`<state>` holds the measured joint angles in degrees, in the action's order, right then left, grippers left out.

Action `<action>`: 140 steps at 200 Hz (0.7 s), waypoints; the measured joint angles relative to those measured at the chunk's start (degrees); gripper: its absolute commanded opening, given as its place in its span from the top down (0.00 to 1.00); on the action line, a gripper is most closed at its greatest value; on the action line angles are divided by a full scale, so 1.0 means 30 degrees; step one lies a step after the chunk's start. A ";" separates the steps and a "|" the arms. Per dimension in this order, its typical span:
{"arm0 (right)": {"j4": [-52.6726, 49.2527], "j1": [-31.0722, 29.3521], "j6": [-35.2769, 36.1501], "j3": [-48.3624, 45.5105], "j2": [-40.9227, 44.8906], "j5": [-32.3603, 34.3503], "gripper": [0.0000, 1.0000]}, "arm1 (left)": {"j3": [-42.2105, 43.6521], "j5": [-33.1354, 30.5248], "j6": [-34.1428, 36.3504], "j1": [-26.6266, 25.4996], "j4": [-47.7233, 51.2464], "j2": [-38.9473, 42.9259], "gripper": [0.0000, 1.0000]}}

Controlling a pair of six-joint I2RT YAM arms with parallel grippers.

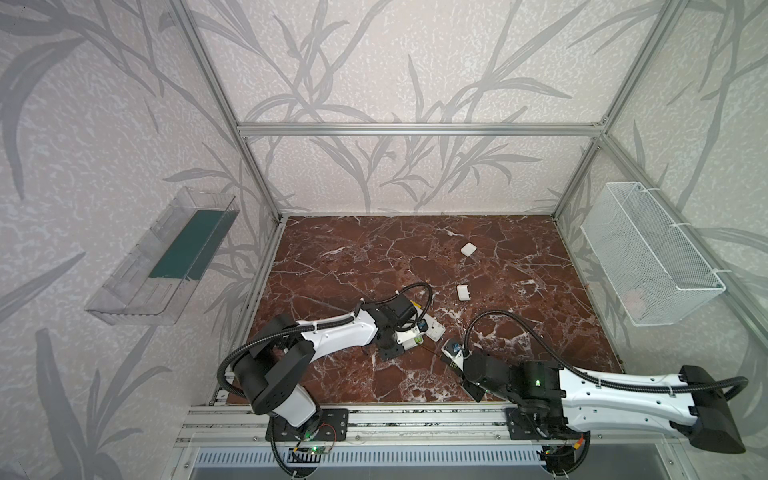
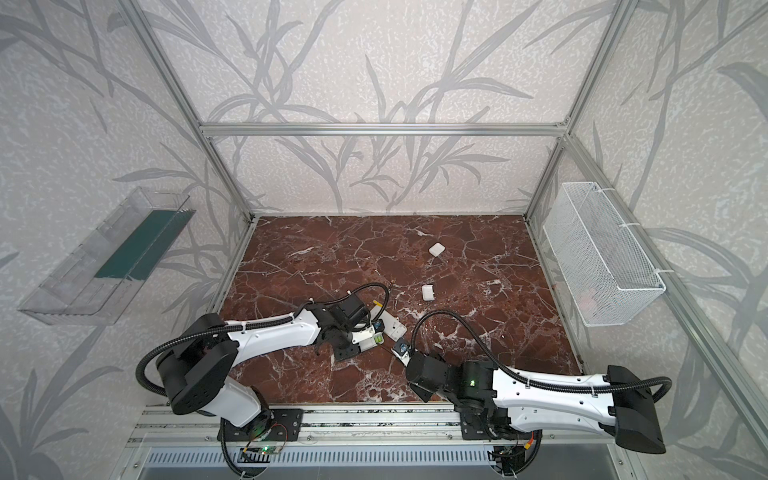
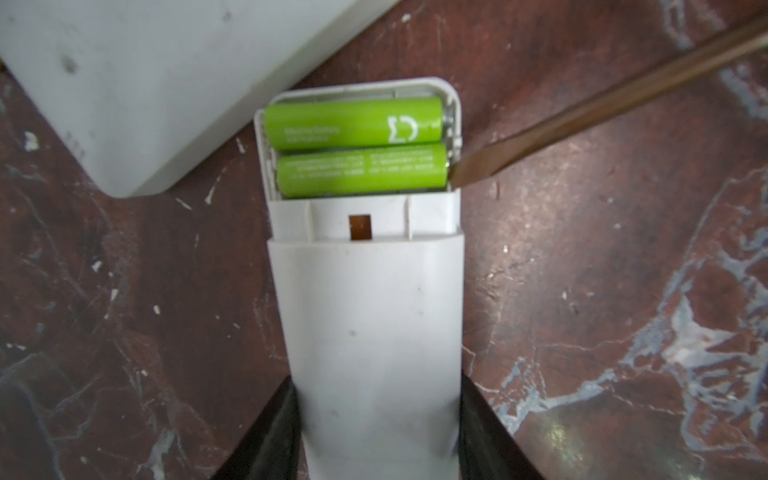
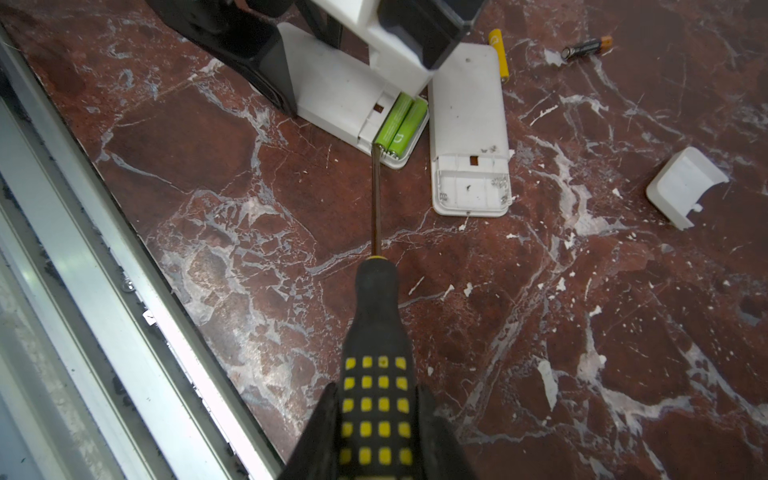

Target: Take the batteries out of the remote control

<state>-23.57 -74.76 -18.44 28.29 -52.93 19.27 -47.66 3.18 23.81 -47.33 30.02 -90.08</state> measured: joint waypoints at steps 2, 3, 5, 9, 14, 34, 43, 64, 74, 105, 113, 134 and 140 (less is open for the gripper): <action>0.0007 -0.0015 -0.0029 -0.0022 0.0007 0.0015 1.00 | 0.0000 0.0000 0.0000 0.0000 0.0000 0.0000 0.72; 0.0022 -0.0029 -0.0058 -0.0036 0.0007 0.0022 1.00 | 0.0000 0.0000 0.0000 0.0000 0.0000 0.0000 0.72; 0.0044 -0.0051 -0.0109 -0.0066 0.0022 0.0044 1.00 | 0.0000 0.0000 0.0000 0.0000 0.0000 0.0000 0.72; 0.0080 -0.0095 -0.0175 -0.0109 0.0051 0.0073 1.00 | 0.0000 0.0000 0.0000 0.0000 0.0000 0.0000 0.72; 0.0124 -0.0124 -0.0277 -0.0160 0.0073 0.0095 1.00 | 0.0000 0.0000 0.0000 0.0000 0.0000 0.0000 0.72; 0.0342 -0.0270 -0.0670 -0.0444 0.0117 0.0175 1.00 | 0.0000 -0.0007 -0.0007 -0.0007 0.0000 0.0000 0.72; 0.0459 -0.0342 -0.0867 -0.0634 0.0168 0.0219 1.00 | 0.0000 -0.0015 -0.0007 -0.0007 0.0000 0.0000 0.72; 0.0787 -0.0510 -0.1304 -0.1071 0.0175 0.0270 1.00 | 0.0000 -0.0029 -0.0015 -0.0022 0.0000 -0.0007 0.72; 0.0925 -0.0605 -0.1486 -0.1224 0.0160 0.0306 1.00 | 0.0000 -0.0036 -0.0015 -0.0029 0.0000 -0.0007 0.72; 0.1013 -0.0860 -0.2178 -0.1275 -0.0226 0.0452 1.00 | 0.0000 -0.0036 -0.0015 -0.0029 0.0000 -0.0007 0.73; 0.1027 -0.0940 -0.2448 -0.1275 -0.0408 0.0466 1.00 | 0.0000 -0.0036 -0.0022 -0.0029 0.0000 -0.0007 0.73; 0.1100 -0.1202 -0.3162 -0.1275 -0.0954 0.0546 1.00 | 0.0000 -0.0036 -0.0058 -0.0029 0.0000 -0.0007 0.73; 0.1151 -0.1297 -0.3381 -0.1275 -0.1137 0.0590 1.00 | 0.0000 -0.0036 -0.0080 -0.0029 0.0007 -0.0007 0.73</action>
<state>-20.12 -78.65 -28.58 24.47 -56.34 21.04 -47.66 3.07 23.57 -47.42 30.04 -90.11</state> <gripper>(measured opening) 0.275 0.514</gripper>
